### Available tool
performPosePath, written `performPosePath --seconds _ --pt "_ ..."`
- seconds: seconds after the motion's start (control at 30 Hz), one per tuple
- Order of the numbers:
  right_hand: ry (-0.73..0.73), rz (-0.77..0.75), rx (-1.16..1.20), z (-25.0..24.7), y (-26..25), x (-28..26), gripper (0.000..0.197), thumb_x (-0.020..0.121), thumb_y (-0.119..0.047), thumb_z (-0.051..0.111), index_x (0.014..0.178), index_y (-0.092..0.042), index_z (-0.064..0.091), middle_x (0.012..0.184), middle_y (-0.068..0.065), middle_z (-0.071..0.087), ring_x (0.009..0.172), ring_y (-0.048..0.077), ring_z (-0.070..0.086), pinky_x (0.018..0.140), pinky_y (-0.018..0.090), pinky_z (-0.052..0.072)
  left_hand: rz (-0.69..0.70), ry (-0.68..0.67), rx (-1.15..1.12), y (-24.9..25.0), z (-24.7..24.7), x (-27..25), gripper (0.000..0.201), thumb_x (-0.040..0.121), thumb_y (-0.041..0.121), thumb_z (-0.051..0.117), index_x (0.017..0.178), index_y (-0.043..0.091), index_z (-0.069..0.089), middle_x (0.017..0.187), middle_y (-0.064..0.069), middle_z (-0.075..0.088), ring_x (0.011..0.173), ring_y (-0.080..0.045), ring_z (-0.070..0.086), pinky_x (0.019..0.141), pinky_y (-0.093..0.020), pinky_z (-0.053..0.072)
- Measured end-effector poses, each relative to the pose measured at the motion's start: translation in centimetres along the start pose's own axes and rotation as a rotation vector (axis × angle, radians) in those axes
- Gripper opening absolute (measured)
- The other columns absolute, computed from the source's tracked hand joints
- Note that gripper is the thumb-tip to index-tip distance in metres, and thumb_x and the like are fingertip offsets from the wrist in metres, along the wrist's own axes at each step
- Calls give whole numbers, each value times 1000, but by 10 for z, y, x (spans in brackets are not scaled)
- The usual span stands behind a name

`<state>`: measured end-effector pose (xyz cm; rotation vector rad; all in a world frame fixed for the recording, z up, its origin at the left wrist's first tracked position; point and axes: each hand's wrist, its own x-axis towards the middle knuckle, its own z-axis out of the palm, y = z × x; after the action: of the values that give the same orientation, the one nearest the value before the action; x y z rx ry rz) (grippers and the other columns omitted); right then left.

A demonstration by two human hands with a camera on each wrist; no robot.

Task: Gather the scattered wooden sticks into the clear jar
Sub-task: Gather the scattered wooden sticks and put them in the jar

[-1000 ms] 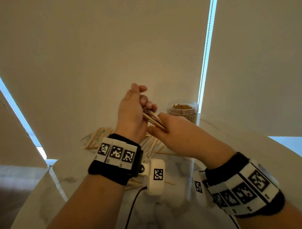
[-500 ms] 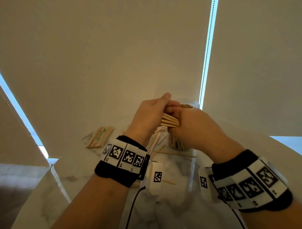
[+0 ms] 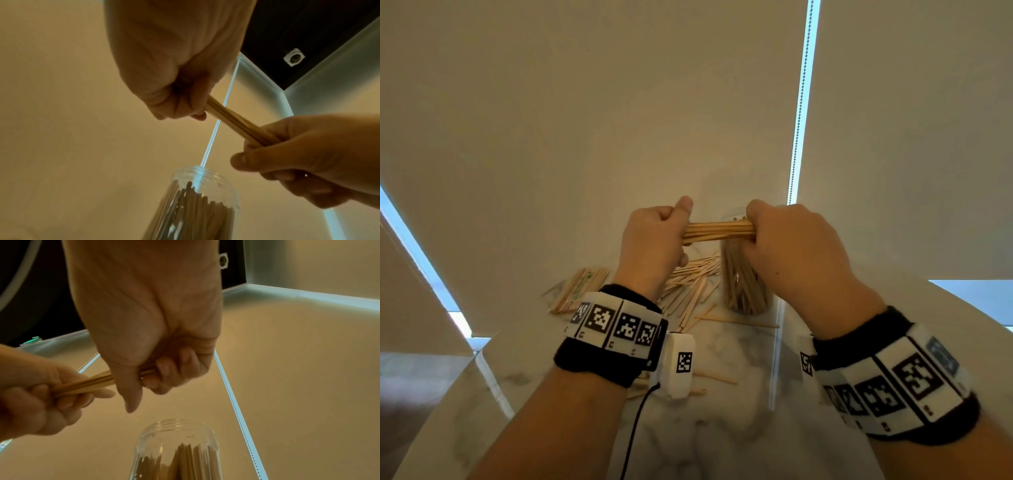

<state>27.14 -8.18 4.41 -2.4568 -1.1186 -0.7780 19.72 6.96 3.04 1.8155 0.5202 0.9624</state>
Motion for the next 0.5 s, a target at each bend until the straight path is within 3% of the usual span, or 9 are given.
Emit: performPosePath --seconds 0.07,0.13,0.2,0.27,0.4,0.5 --pt "51 31 -42 0 -6 -1 20 97 -31 48 81 -23 57 63 -4 49 51 12 42 45 24 25 1 -32 -117 4 3 -3 49 106 42 51 76 6 66 65 -4 60 48 -13 62 57 -36 58" --pt "51 65 -70 -1 -8 -2 22 95 -31 51 77 -23 59 61 -3 49 50 13 43 45 23 26 3 -95 -238 10 5 -6 48 108 38 47 83 3 68 72 -7 65 60 -14 68 56 -33 59" --pt "25 63 -85 -3 -8 -3 27 96 -32 50 71 -23 53 61 -3 47 50 13 42 46 24 29 34 -191 -275 16 6 -9 47 108 37 47 86 3 70 74 -6 70 66 -16 71 56 -31 59" --pt "-6 45 -78 -3 -9 -4 30 97 -35 48 70 -23 46 62 -3 45 51 12 41 49 25 32 86 -233 -209 20 8 -12 46 107 39 49 85 6 72 72 -4 72 67 -15 71 58 -30 58" --pt "-106 124 71 0 -10 -3 33 94 -40 49 67 -24 40 70 -2 50 54 12 49 48 23 33 265 -102 21 22 10 -17 47 103 49 53 77 16 74 74 -1 71 67 -18 70 59 -31 58" --pt "-192 175 181 3 -3 0 28 90 -43 54 72 -24 48 72 -2 52 57 11 51 47 24 35 372 -111 248 21 12 -21 64 101 59 49 64 11 71 59 -5 66 57 -20 62 62 -37 53"
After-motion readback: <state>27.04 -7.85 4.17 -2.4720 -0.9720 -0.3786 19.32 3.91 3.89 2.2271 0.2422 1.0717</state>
